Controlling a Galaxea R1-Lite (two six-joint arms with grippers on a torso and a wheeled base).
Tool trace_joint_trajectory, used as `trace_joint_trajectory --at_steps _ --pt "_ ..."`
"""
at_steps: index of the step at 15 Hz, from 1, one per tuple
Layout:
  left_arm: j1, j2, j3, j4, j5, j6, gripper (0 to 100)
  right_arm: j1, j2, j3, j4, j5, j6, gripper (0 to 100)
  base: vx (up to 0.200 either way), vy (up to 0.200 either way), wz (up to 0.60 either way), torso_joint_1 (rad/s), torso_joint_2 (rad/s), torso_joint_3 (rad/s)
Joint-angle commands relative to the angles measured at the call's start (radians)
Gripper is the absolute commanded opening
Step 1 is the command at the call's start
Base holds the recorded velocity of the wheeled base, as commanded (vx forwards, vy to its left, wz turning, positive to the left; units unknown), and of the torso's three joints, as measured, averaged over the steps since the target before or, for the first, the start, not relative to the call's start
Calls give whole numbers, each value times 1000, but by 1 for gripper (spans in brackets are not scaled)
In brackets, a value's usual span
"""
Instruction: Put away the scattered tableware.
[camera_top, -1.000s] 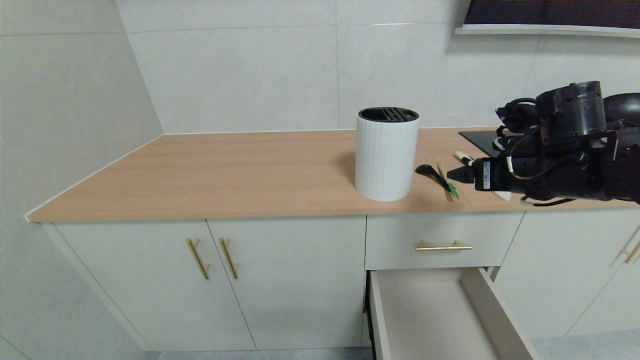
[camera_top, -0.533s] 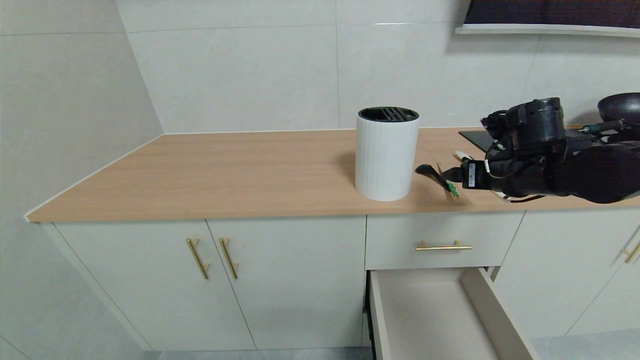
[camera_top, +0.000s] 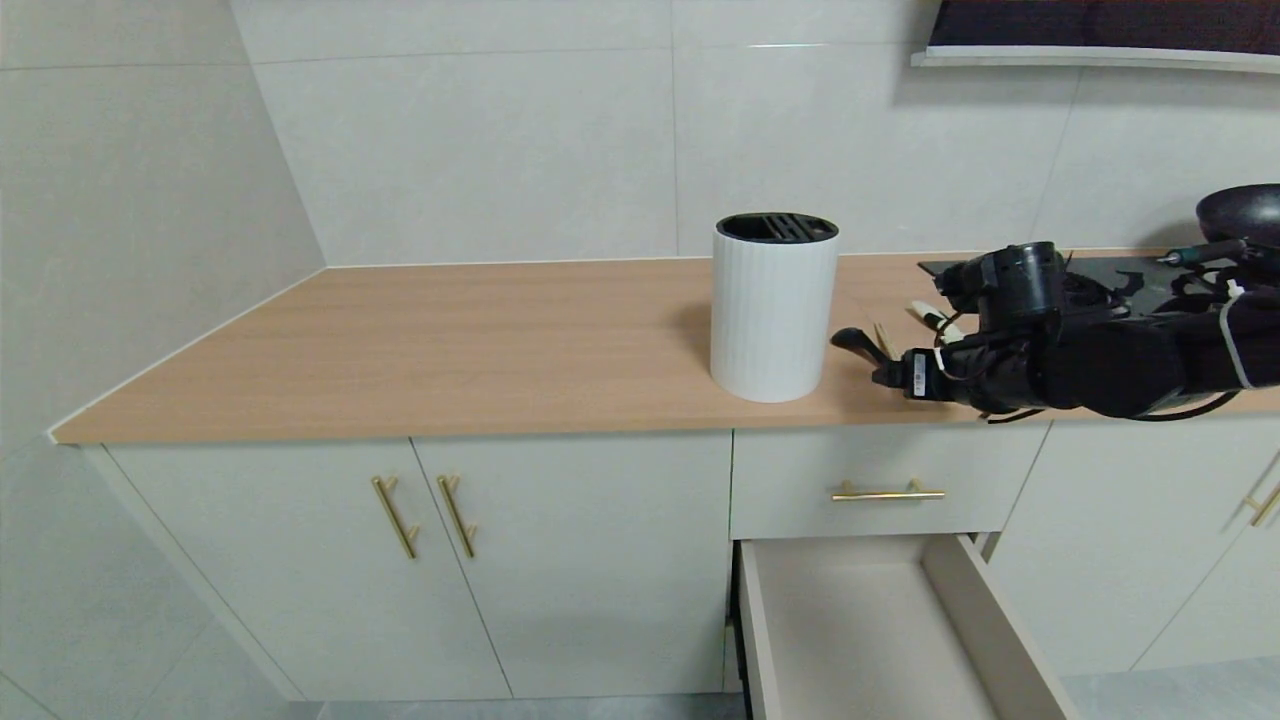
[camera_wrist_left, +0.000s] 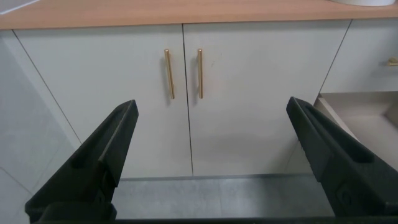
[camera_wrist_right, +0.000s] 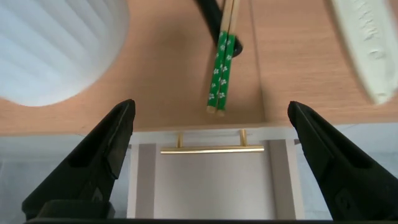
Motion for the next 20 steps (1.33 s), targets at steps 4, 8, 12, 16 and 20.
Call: trace_joint_trajectory --at_steps 4,8,12,16,20 --pt "0 2 0 0 0 0 100 0 66 -21 -34 -26 9 100 0 0 0 0 0 0" --pt "0 0 0 0 0 0 100 -1 78 -28 -35 -26 11 100 0 0 0 0 0 0" --pt "0 0 0 0 0 0 100 -4 91 -36 -35 -24 11 0 0 0 0 0 0 0" --pt "0 2 0 0 0 0 100 -18 78 -42 -35 -24 20 0 0 0 0 0 0 0" --pt "0 2 0 0 0 0 100 -20 66 -41 -34 -24 22 0 0 0 0 0 0 0"
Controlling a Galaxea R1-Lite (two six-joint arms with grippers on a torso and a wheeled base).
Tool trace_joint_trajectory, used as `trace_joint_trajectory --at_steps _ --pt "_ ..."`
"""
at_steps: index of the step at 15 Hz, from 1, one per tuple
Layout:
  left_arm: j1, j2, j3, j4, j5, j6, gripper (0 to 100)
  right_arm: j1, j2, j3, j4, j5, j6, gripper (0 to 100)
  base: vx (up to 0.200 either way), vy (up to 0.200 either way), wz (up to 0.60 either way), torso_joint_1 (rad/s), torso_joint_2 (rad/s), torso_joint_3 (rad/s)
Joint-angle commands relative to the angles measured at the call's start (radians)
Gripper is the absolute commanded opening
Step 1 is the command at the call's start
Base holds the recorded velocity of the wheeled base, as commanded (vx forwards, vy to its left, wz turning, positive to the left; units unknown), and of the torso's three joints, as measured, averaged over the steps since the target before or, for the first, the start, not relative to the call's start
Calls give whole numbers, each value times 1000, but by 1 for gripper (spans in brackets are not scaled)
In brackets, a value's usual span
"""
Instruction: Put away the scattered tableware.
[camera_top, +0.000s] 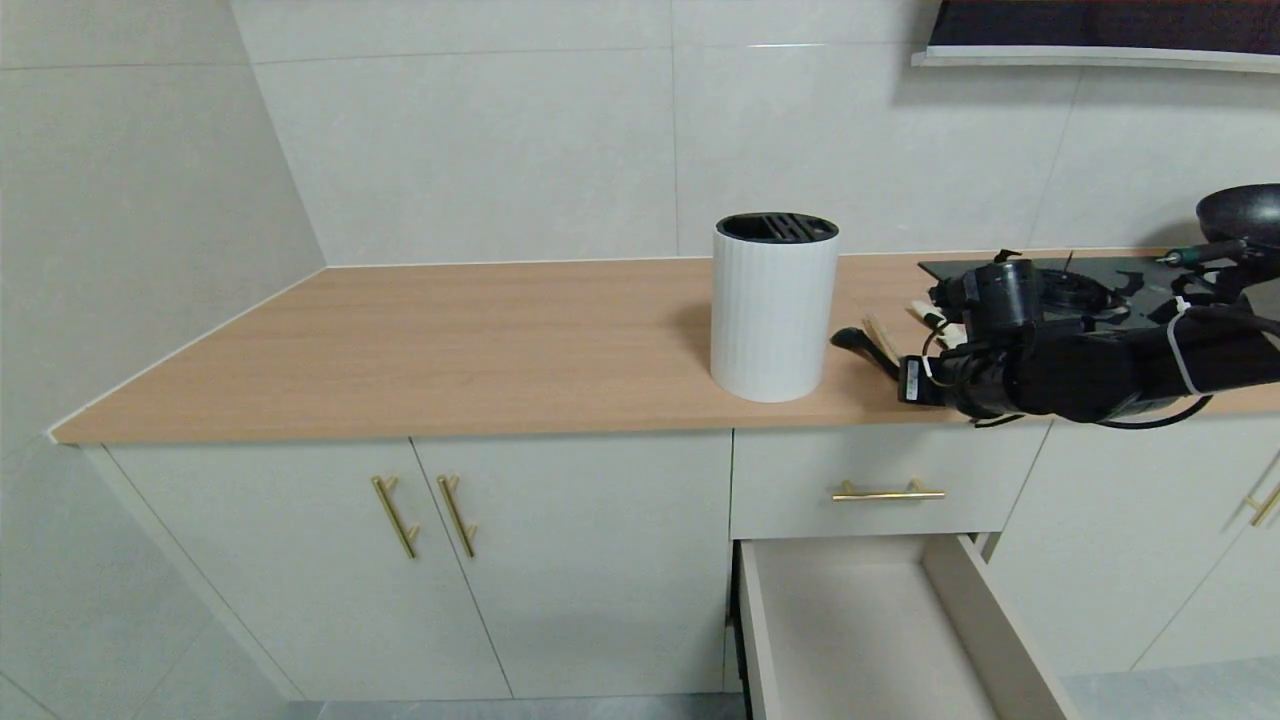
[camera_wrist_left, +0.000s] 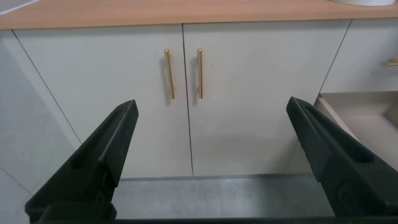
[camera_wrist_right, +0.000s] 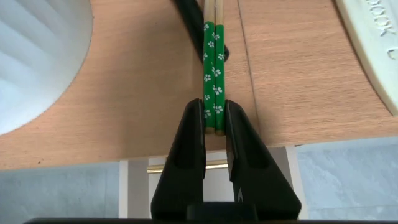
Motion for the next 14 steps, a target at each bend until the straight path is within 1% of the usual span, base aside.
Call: trace_joint_trajectory --at_steps 1,3,4,6,7,9,11,14 --pt "0 0 0 0 0 0 100 0 -14 1 1 0 0 0 0 0 0 0 0 0" --pt "0 2 0 0 0 0 100 -6 -60 15 4 0 2 0 0 0 0 0 0 0" --pt "0 0 0 0 0 0 100 -9 -120 49 7 1 5 0 0 0 0 0 0 0" --pt "0 2 0 0 0 0 100 -6 -269 149 14 15 8 0 0 0 0 0 0 0" --pt "0 0 0 0 0 0 100 -6 -351 212 44 30 6 0 0 0 0 0 0 0" --pt "0 2 0 0 0 0 100 -8 -516 268 197 147 6 0 0 0 0 0 0 0" --pt "0 2 0 0 0 0 100 -11 -637 281 367 257 8 0 0 0 0 0 0 0" --pt "0 0 0 0 0 0 100 -6 -727 277 560 304 -9 0 0 0 0 0 0 0"
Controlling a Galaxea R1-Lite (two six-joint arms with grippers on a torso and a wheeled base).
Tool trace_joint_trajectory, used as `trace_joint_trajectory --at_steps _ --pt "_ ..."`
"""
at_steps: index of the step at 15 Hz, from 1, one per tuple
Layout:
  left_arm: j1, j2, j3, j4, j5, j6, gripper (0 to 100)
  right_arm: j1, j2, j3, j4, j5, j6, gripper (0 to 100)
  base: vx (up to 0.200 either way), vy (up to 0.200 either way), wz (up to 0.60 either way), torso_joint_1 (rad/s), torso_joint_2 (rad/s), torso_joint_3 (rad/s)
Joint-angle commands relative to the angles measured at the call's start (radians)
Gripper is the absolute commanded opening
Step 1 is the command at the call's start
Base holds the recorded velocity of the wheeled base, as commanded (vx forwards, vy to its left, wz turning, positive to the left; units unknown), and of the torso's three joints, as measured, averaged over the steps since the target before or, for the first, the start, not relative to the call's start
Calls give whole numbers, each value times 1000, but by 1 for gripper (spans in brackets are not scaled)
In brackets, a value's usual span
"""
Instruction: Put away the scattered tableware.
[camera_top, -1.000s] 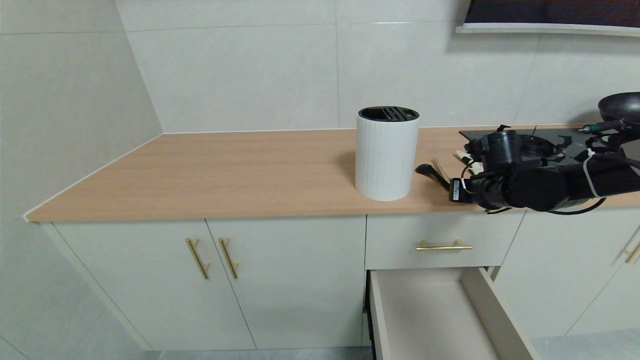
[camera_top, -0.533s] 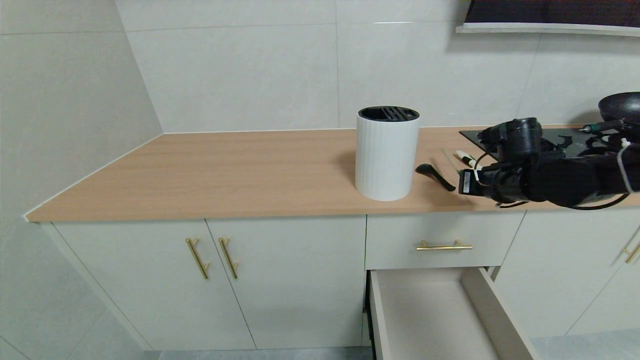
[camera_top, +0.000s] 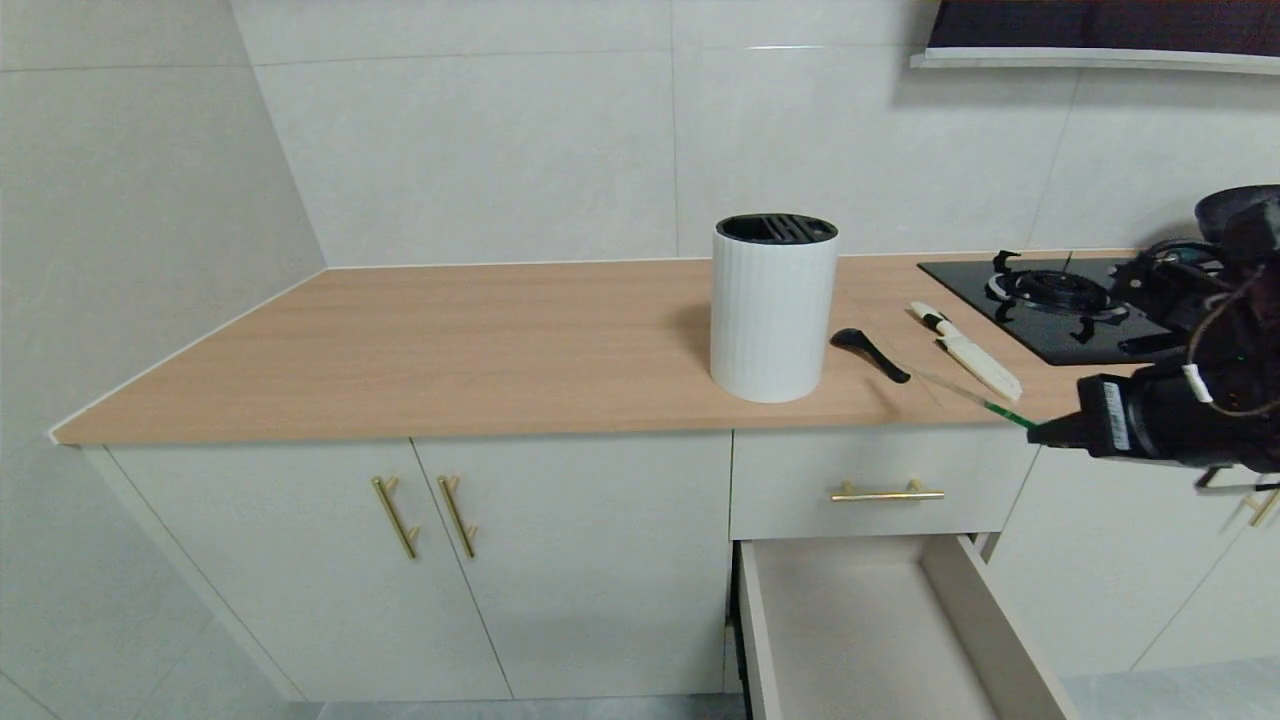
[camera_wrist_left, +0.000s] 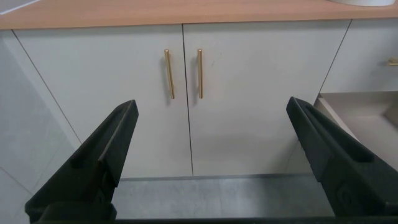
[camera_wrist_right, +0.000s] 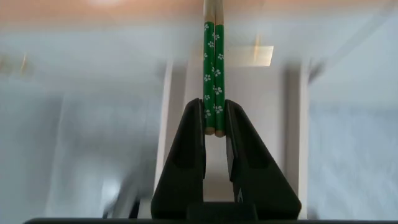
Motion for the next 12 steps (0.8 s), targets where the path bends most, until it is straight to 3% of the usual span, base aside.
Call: trace_joint_trajectory --at_steps 1,5,12 --pt "0 2 0 0 0 0 100 3 -117 4 56 33 -20 0 0 0 0 0 0 0" --pt "0 2 0 0 0 0 100 3 -123 69 65 205 -135 0 0 0 0 0 0 0" --pt "0 2 0 0 0 0 100 61 -73 123 67 206 -193 0 0 0 0 0 0 0"
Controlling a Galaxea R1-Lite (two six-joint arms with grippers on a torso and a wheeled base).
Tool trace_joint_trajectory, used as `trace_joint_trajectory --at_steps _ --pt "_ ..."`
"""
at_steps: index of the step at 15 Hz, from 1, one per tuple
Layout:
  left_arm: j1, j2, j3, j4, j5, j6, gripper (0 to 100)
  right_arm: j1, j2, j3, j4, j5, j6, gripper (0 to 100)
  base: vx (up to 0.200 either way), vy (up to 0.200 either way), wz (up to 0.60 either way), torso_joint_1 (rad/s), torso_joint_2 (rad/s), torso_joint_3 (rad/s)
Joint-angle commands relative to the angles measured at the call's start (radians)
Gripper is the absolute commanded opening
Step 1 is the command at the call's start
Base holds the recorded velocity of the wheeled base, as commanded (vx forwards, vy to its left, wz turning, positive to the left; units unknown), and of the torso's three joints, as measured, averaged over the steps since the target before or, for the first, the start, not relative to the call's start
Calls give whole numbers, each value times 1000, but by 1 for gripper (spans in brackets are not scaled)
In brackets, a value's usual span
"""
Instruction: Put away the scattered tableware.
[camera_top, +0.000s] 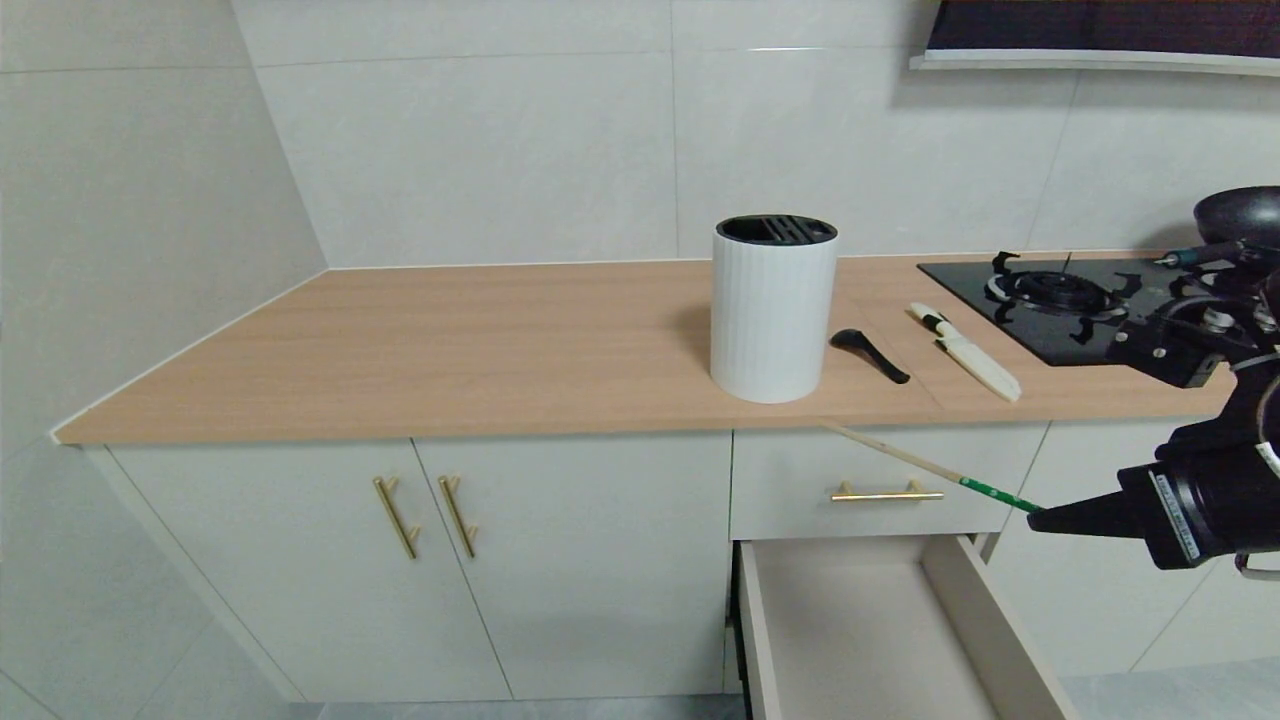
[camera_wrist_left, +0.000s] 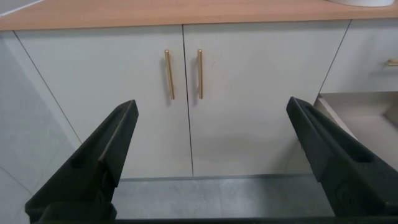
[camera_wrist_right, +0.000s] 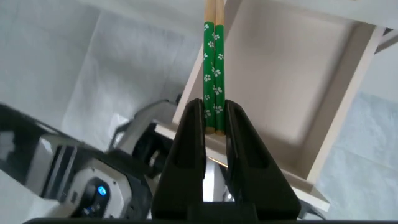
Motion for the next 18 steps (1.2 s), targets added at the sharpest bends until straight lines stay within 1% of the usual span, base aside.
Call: trace_joint_trajectory --at_steps 1,6,8,18 --pt "1 2 0 0 0 0 100 19 31 10 -1 0 -1 0 0 0 0 0 0 0" --pt "1 2 0 0 0 0 100 57 68 24 -1 0 -1 0 0 0 0 0 0 0" --pt "1 2 0 0 0 0 100 67 74 25 -1 0 -1 0 0 0 0 -61 151 107" --pt "1 0 0 0 0 0 100 67 124 28 -1 -11 -3 0 0 0 0 -166 451 282"
